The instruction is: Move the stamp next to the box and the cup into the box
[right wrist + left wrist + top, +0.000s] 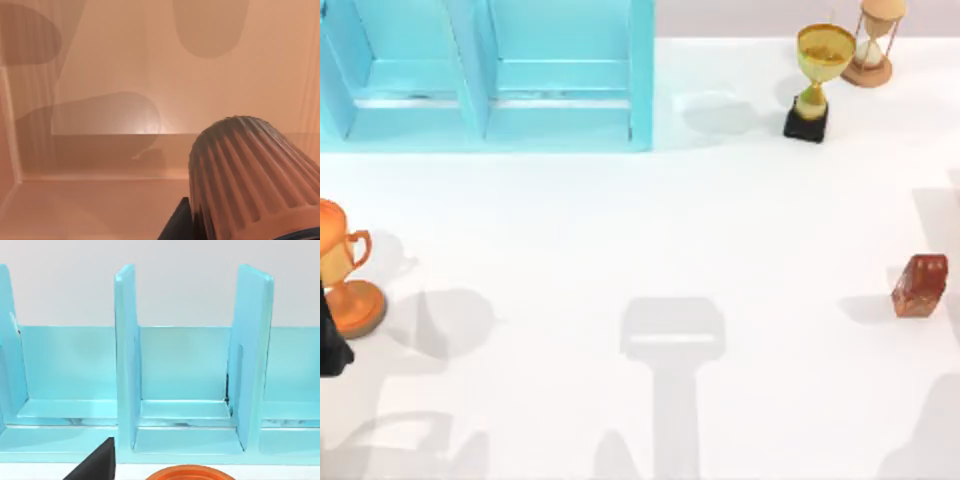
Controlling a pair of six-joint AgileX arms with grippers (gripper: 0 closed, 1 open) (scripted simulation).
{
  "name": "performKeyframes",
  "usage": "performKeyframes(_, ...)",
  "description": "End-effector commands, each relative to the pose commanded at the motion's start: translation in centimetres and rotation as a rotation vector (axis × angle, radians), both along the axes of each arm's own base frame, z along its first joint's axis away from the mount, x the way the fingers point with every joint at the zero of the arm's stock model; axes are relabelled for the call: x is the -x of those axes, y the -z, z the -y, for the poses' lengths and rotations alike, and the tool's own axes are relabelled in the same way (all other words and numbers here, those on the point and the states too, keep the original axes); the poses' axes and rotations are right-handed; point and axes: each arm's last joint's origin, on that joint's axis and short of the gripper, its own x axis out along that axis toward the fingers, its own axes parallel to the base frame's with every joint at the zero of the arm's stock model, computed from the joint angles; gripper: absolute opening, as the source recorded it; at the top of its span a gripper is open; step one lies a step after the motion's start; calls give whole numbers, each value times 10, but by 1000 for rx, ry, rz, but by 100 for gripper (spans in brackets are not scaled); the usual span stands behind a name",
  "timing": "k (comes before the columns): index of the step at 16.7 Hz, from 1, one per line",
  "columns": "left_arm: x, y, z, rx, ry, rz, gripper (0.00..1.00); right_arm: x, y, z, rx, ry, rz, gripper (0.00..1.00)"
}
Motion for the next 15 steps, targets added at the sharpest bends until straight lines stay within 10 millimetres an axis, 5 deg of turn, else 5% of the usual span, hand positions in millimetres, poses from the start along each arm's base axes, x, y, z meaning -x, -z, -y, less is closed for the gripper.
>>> performKeyframes(9,0,0,0,0,0,0,100,0,59,1,4,1,2,0)
performKeyframes(14,0,0,0,0,0,0,100,0,61,1,4,3,2,0)
performKeyframes(15,0,0,0,0,0,0,100,0,61,1,4,3,2,8)
